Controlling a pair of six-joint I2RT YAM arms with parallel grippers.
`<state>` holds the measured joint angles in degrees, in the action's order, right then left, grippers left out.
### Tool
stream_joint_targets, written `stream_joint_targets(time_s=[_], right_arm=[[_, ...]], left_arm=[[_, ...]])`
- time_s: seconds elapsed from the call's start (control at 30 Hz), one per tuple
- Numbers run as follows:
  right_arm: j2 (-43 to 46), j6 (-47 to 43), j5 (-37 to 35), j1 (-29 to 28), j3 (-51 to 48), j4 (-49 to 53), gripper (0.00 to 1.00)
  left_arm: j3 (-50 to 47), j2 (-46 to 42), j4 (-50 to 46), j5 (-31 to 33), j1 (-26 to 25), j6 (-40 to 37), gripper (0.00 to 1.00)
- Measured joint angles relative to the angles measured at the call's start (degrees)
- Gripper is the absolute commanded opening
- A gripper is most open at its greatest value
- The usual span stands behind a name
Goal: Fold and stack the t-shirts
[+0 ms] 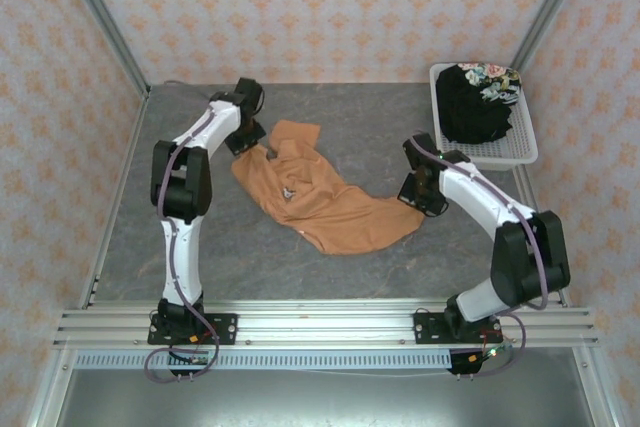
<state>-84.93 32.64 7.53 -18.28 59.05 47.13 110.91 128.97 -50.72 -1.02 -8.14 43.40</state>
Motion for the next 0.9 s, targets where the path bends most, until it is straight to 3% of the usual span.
stream_joint_targets(time_s=[0.2,0.33,0.37,0.43,0.5,0.6,0.7,0.8,0.9], right_arm=[[-3.17,1.84,10.29,-14.82,0.07,-1.46,0.0],[-10.25,1.64,19.54,-25.64,4.55,-5.16,0.0],[-11.96,1.62,21.88,-27.63,6.01,-6.58,0.05],[-14.21,1.49,25.35,-29.68,8.52,-8.81,0.29],[-15.58,0.9,26.82,-30.05,11.43,-9.86,0.45],[-15.41,0.57,26.77,-27.63,13.99,-10.69,0.51],[-13.92,0.76,25.35,-21.81,14.03,-11.17,0.54],[-12.5,0.7,22.4,-14.38,14.01,-11.06,0.54],[-12.15,-0.22,18.99,-8.55,14.38,-10.25,0.55]], left_arm=[[25.66,11.65,-5.31,0.13,-0.11,-1.01,0.0],[33.33,14.38,-6.47,0.57,0.44,-1.53,0.0],[33.86,14.38,-6.73,0.79,0.7,-1.7,0.15],[34.49,14.34,-7.04,1.44,1.2,-2.82,0.49],[34.45,14.05,-8.33,2.49,1.57,-4.17,0.67],[28.06,9.81,-9.14,4.79,1.49,-5.79,0.72],[11.1,-2.27,-9.11,5.88,0.15,-6.69,0.73],[-5.79,-17.33,-9.33,5.53,-3.56,-6.32,0.73],[-21.99,-31.23,-8.35,1.18,-10.12,-3.54,0.73]])
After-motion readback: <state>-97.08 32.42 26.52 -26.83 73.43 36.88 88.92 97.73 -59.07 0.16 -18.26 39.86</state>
